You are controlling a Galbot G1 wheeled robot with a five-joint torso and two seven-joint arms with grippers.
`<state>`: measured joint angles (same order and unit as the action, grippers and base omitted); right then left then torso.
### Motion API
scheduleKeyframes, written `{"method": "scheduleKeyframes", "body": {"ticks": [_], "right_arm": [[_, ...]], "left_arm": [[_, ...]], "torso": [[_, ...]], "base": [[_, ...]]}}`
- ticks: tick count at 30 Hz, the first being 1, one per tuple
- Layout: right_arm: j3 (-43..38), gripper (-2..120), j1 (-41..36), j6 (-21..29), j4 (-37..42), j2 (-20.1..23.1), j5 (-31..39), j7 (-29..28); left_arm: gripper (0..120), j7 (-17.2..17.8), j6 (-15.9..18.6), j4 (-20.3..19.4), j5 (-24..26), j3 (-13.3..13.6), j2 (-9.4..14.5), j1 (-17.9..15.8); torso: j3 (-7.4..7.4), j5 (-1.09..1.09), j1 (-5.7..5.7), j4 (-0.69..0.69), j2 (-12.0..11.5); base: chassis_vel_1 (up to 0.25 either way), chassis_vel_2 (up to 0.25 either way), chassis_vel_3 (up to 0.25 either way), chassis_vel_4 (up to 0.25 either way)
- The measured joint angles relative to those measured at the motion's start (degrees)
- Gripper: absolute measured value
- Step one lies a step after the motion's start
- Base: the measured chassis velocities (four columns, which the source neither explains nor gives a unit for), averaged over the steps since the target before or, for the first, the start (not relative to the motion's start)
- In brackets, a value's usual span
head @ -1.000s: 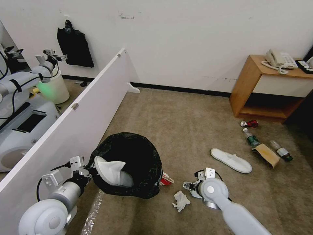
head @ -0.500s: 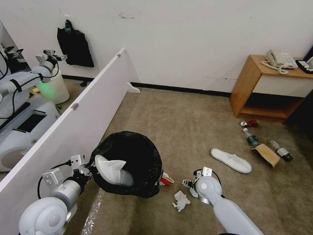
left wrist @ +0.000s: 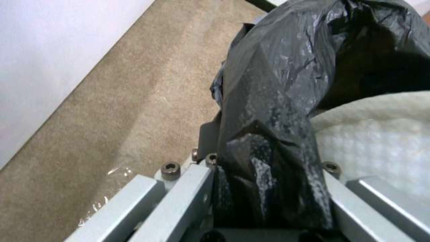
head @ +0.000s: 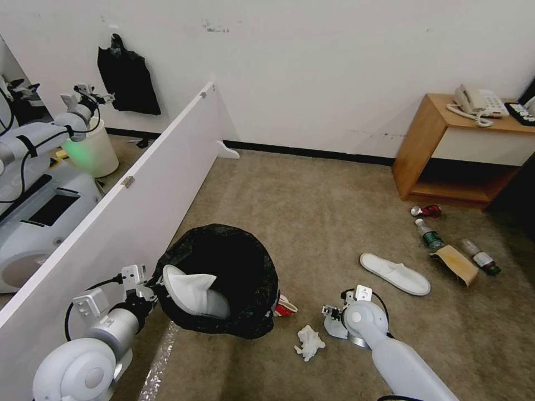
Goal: Pick up the trash bin, then pick up the garbage from the floor and place it into the trash bin.
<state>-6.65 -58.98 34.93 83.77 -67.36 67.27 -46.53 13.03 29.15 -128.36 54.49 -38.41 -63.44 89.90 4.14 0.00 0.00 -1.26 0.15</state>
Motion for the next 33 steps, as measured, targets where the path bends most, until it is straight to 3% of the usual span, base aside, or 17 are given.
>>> {"method": "scheduleKeyframes", "body": {"ticks": [33], "right_arm": [[-1.69,100,-1.65,-2.11,-2.21,0.71,-4.73,2.73]], "left_arm": [[3,-0.52,-0.44,0.18,-0.75,0.18,-0.2,0.13]], "torso": [[0.0,0.0,0.0,0.0,0.0]], "base": [[0.0,0.0,0.0,0.0]]}}
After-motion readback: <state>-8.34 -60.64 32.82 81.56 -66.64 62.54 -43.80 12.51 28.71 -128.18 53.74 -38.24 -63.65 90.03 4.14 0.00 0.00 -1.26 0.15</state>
